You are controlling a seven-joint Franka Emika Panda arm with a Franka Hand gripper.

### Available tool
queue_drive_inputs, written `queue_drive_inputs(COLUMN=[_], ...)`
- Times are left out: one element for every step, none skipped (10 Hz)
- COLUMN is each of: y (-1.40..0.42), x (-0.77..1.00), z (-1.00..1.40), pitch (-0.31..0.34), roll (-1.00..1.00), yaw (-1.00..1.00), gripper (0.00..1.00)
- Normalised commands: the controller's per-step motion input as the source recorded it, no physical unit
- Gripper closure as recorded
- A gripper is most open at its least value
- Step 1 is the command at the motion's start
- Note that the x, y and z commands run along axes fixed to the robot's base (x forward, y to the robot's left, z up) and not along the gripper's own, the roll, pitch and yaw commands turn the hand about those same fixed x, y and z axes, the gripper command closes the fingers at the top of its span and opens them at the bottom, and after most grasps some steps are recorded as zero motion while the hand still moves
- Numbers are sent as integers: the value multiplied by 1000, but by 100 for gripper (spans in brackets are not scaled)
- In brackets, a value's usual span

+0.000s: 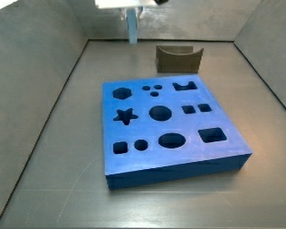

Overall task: Pick up the rectangle object. Move to above the board. Insert the rectangle object.
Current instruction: Move to above the board.

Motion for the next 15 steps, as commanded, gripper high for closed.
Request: queue_drive_inputs(y=[329,309,300,281,270,257,244,229,220,211,190,177,164,149,138], x=[-14,-13,-12,-10,-9,-9,-8,-7,-7,-6,-5,-4,-5,-5,-3], z=[1000,1000,1000,1000,1000,1000,1000,1000,1000,1000,1000,1000,1000,1000,1000], pitch=[41,92,114,146,149,151,144,139,135,138,137,134,132,126,127], roll=[120,83,69,49,33,20,10,0,-2,-7,-21,-25,-27,-26,-31], yaw=[-63,-56,-54,-47,-39,-37,-35,-31,-32,-36,-31,-34,-38,-40,-37], gripper=[100,100,100,100,100,100,100,100,100,100,100,100,100,100,100])
